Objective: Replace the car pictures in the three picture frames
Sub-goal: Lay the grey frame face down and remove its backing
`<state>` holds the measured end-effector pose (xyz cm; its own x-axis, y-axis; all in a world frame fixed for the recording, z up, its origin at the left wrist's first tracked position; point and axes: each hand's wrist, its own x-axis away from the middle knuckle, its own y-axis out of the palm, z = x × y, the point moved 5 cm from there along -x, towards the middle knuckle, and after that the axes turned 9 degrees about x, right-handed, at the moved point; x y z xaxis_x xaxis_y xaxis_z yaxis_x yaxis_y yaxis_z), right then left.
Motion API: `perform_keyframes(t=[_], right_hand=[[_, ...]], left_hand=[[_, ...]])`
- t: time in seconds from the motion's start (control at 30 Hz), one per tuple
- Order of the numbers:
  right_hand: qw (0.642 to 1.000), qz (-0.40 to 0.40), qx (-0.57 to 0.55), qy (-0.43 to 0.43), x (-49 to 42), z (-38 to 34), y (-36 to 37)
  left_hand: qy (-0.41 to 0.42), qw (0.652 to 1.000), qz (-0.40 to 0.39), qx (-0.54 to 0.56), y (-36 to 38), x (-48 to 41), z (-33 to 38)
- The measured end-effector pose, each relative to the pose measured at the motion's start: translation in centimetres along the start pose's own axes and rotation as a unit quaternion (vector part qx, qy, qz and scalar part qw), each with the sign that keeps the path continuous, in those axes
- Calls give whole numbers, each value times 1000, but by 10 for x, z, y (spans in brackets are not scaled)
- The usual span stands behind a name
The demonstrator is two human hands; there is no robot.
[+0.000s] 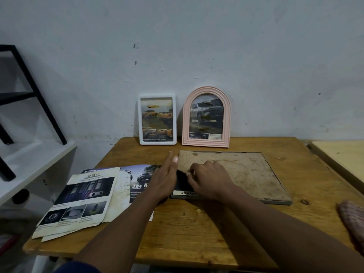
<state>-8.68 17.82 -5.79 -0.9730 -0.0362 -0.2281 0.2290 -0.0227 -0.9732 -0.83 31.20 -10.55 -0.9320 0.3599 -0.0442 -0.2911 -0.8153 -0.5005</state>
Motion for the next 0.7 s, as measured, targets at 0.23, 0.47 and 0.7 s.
perform_keyframes(t=[0.23, 0.47, 0.7], right_hand=[[997, 78, -8, -12, 0, 4, -11], [969, 190, -119, 103, 5, 31, -22], [997, -36, -40, 48, 26, 50, 21]], left_hand=[[58, 998, 13, 17, 3, 5, 5], [23, 997, -33, -68, 5, 8, 6], [22, 995, -36, -89, 5, 9, 11]])
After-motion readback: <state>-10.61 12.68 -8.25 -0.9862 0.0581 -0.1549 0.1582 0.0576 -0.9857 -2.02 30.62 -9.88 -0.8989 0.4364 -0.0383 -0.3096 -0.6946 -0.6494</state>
